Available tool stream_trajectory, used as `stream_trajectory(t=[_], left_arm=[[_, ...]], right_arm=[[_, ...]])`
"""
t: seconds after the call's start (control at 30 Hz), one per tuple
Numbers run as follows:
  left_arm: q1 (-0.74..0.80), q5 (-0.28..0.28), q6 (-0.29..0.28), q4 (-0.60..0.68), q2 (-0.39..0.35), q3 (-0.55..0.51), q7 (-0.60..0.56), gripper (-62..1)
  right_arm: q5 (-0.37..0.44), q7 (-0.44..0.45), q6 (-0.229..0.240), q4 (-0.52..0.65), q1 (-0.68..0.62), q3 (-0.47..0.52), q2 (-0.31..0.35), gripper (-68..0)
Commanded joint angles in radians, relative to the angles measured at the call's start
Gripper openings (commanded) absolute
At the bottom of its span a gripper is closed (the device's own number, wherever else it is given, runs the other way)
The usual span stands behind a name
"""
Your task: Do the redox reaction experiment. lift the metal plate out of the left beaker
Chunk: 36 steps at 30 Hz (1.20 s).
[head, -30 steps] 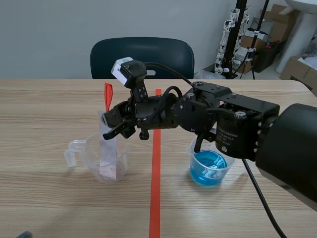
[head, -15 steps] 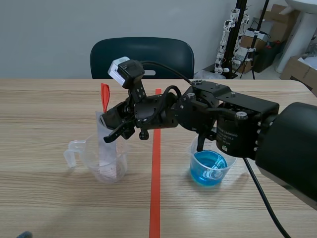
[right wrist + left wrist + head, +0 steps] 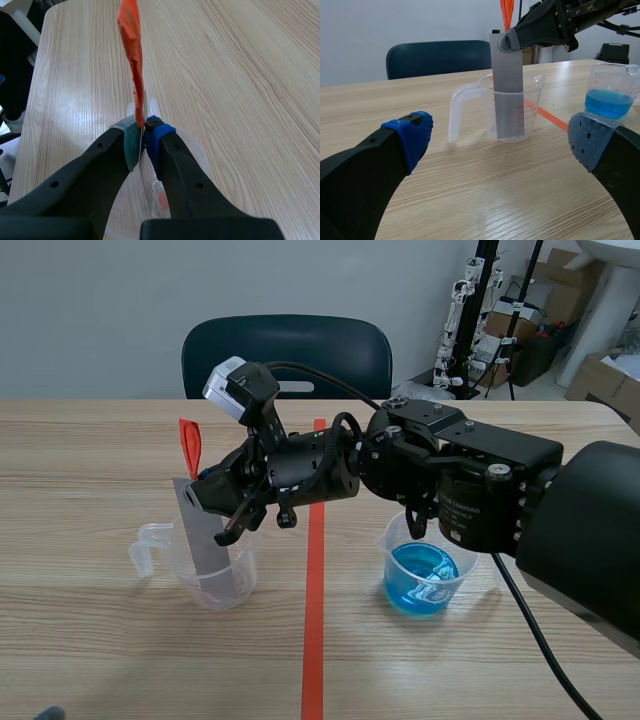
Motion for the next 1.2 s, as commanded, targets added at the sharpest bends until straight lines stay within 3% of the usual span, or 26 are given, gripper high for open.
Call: stream_trajectory(t=[0.0,0.43,0.8,1.17], left_arm=[[-0.003,-0.007,-0.001,0.014,0.002,-0.003,-0.046,-4.1],[-0.003,-0.007,-0.001,0.014,0.002,-0.003,-0.046,-4.1],[-0.003,-0.007,-0.001,0.014,0.002,-0.003,-0.046,-4.1],[-0.003,-0.007,-0.001,0.014,0.002,-0.003,-0.046,-4.1]], right_arm=[[0.002,0.009,0.015,0.017,0.019,0.004,-0.008,-66.9],[-0.082,0.071,0.015,0.119,0.019,0.005,0.036,-66.9],[-0.149,0.1,0.015,0.12,0.011,0.005,0.036,-66.9],[-0.15,0.111,0.015,0.124,0.012,0.005,0.037,-66.9]])
